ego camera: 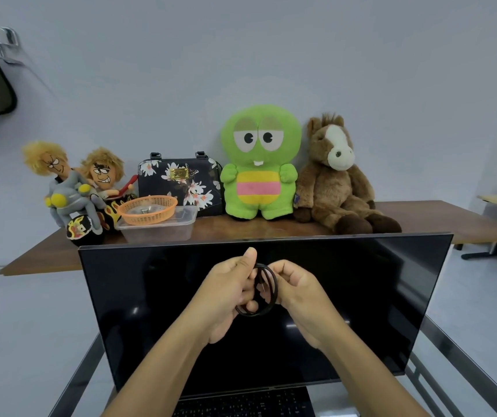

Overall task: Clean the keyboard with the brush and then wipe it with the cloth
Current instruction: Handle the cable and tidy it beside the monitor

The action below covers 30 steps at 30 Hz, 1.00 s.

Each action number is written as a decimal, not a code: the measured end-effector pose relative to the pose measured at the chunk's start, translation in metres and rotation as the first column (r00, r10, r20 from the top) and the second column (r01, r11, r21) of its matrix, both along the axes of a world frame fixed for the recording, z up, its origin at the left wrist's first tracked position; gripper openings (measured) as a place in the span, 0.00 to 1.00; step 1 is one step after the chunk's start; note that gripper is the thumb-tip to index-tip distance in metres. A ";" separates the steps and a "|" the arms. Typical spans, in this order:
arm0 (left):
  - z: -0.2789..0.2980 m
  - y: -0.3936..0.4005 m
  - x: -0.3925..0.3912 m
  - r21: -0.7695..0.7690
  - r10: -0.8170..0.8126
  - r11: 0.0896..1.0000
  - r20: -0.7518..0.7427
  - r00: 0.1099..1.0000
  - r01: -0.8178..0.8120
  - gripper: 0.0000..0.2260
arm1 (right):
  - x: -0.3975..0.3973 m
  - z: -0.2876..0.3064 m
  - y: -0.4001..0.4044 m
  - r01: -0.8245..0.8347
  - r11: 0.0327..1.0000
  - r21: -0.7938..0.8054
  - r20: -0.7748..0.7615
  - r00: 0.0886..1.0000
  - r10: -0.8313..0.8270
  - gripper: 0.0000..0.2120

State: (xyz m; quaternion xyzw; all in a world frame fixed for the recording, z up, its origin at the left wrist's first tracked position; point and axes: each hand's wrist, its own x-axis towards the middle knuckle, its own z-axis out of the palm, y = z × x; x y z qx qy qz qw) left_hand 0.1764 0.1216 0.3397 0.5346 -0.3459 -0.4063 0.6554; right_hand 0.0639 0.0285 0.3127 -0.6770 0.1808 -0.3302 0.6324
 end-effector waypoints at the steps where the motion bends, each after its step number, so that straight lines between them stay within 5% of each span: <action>1: -0.002 -0.002 0.001 0.013 0.065 0.998 0.124 0.990 -0.067 0.18 | -0.002 0.002 0.000 -0.008 0.999 -0.035 -0.029 1.000 0.007 0.09; 4: -0.011 -0.010 0.005 -0.061 0.261 0.962 0.488 0.833 -0.266 0.17 | -0.006 0.007 -0.003 -0.010 0.998 -0.068 -0.067 0.998 0.005 0.14; 7: -0.019 -0.016 0.005 -0.175 0.370 0.925 0.609 0.701 -0.337 0.16 | -0.010 0.008 -0.005 -0.104 0.993 0.058 -0.060 0.992 0.107 0.18; 11: -0.031 -0.018 0.001 -0.221 0.413 0.905 0.663 0.624 -0.364 0.15 | -0.014 0.001 -0.008 -0.167 0.986 -0.003 -0.133 0.977 0.165 0.14; 16: -0.056 -0.028 -0.012 -0.070 0.298 0.944 0.598 0.743 -0.322 0.14 | -0.022 -0.026 -0.009 -0.026 0.997 0.076 -0.093 0.995 0.033 0.13; 20: -0.080 -0.039 -0.030 0.077 0.114 0.979 0.564 0.818 -0.190 0.15 | -0.047 -0.054 -0.016 0.085 0.996 0.039 -0.193 0.978 -0.076 0.05; 22: -0.095 -0.046 -0.041 0.150 0.011 0.983 0.531 0.847 -0.107 0.17 | -0.065 -0.069 -0.023 0.123 0.991 0.060 -0.260 0.960 -0.104 0.10; 25: -0.129 -0.060 -0.058 0.284 -0.230 0.949 0.317 0.920 0.139 0.18 | -0.093 -0.099 -0.036 0.173 0.963 0.207 -0.297 0.949 -0.107 0.19; 30: -0.206 -0.084 -0.093 0.423 -0.422 0.833 0.072 0.904 0.356 0.12 | -0.134 -0.162 -0.045 0.412 0.842 0.348 -0.434 0.867 -0.245 0.15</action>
